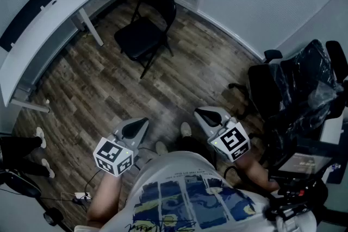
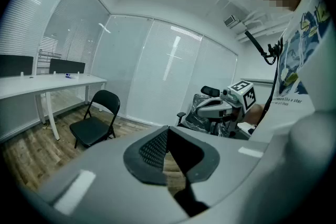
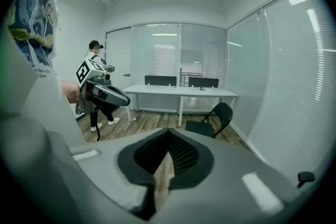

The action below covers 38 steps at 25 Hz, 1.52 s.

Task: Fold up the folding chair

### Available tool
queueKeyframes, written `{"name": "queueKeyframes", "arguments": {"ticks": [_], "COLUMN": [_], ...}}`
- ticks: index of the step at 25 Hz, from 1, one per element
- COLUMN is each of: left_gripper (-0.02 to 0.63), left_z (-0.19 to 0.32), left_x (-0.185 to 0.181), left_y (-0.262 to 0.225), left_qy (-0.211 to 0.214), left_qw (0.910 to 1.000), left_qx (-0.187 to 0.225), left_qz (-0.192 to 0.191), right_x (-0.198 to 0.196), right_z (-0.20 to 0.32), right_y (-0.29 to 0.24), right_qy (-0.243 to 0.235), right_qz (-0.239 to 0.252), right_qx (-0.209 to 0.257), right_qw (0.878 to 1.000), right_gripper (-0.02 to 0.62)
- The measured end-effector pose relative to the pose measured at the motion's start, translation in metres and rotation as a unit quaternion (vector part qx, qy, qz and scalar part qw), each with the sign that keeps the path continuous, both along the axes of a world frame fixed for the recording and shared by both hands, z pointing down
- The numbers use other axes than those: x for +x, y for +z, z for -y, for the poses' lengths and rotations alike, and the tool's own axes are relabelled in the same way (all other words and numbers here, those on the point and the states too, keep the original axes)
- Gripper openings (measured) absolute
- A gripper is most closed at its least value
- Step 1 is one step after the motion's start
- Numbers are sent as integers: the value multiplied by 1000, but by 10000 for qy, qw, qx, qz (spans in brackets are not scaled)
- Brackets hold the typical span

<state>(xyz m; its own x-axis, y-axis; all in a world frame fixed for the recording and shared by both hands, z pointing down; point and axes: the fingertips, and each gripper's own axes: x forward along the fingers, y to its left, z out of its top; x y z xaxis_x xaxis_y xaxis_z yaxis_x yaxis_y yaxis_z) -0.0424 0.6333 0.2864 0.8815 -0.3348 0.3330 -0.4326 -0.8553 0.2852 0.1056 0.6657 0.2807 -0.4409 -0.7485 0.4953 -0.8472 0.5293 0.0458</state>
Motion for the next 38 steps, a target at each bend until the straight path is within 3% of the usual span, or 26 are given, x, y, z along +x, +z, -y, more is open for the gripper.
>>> {"name": "queueKeyframes", "arguments": {"ticks": [17,31,38], "left_gripper": [5,44,44], "left_z": [-6,5,55], "left_x": [5,-11,65], "left_y": [-1,-6,-13], "left_qy": [231,-248,-608], "left_qw": [9996,9992,9979], "left_qx": [69,252,232], "left_qz": [-123,-202,-43], "right_x": [-2,-14,66], "right_z": [2,16,74], "right_y": [2,-5,-13], "right_qy": [-1,-295,-474], "right_qz": [188,32,218], "right_qx": [-39,163,307], "right_qw": [9998,9994,9982], "right_gripper": [3,34,35]}}
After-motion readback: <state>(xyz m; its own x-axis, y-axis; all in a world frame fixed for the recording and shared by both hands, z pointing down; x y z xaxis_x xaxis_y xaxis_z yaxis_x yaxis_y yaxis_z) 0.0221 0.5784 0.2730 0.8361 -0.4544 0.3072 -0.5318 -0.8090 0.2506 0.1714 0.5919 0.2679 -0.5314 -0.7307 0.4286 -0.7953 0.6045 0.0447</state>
